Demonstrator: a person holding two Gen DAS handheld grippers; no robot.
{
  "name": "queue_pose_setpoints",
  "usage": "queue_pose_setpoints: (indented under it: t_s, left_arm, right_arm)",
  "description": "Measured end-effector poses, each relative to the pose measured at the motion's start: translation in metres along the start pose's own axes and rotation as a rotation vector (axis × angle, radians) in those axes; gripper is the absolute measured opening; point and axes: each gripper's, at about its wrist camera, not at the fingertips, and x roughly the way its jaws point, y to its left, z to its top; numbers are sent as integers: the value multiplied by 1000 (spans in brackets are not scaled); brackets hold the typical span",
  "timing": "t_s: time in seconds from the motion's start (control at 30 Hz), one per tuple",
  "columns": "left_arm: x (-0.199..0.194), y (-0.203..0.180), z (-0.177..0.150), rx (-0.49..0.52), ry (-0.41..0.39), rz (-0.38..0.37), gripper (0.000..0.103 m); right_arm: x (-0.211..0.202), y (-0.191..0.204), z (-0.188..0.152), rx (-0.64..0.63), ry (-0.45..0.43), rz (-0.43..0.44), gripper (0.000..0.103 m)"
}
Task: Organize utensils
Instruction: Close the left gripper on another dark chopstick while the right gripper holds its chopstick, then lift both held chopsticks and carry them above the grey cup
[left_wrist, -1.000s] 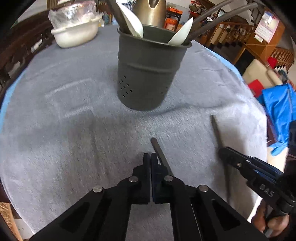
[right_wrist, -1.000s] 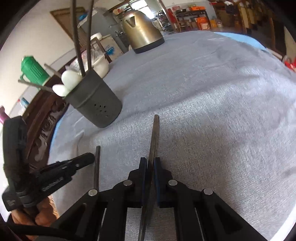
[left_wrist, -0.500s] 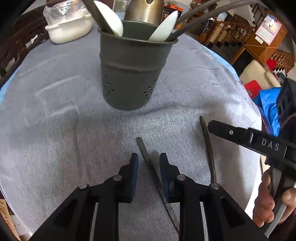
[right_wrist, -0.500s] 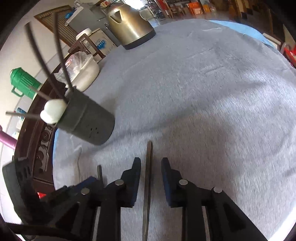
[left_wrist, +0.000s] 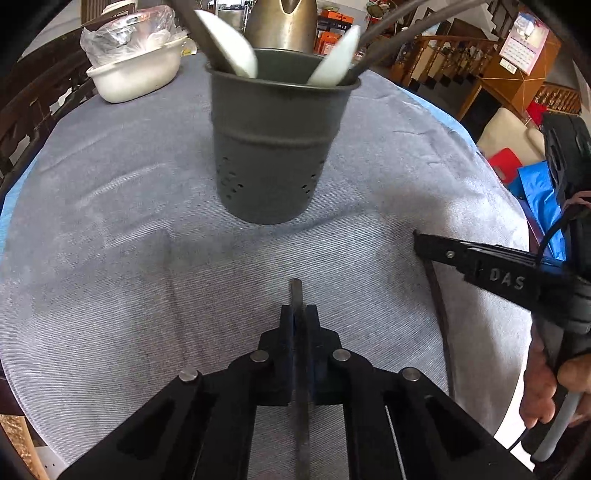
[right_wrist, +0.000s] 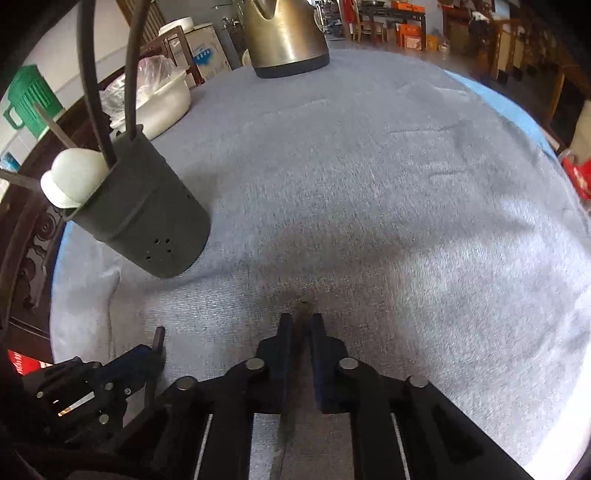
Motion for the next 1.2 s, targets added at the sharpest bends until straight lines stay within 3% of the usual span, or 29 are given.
queue_pose_setpoints:
  t_s: [0.13,0.37,0.5,0.83,1.2]
  left_arm:
    - [-5,13,-4,5,13,13,6]
    - [-4,20,2,-10,61,18,7]
    - [2,13,10,-4,58,32,10]
    - [4,12,11,-8,17,40,6]
    - [-73,12,18,-16,-191,34,6]
  right_arm:
    - [-6,-2,-4,-13,2,2,9]
    - [-8,-2,-6,-6,121,-24,11]
    - [-5,2,-1,-18,147,-46,11]
    - [-10,8,-5,-28,63,-29,7]
    - [-80,1,-12,-6,-129,123,6]
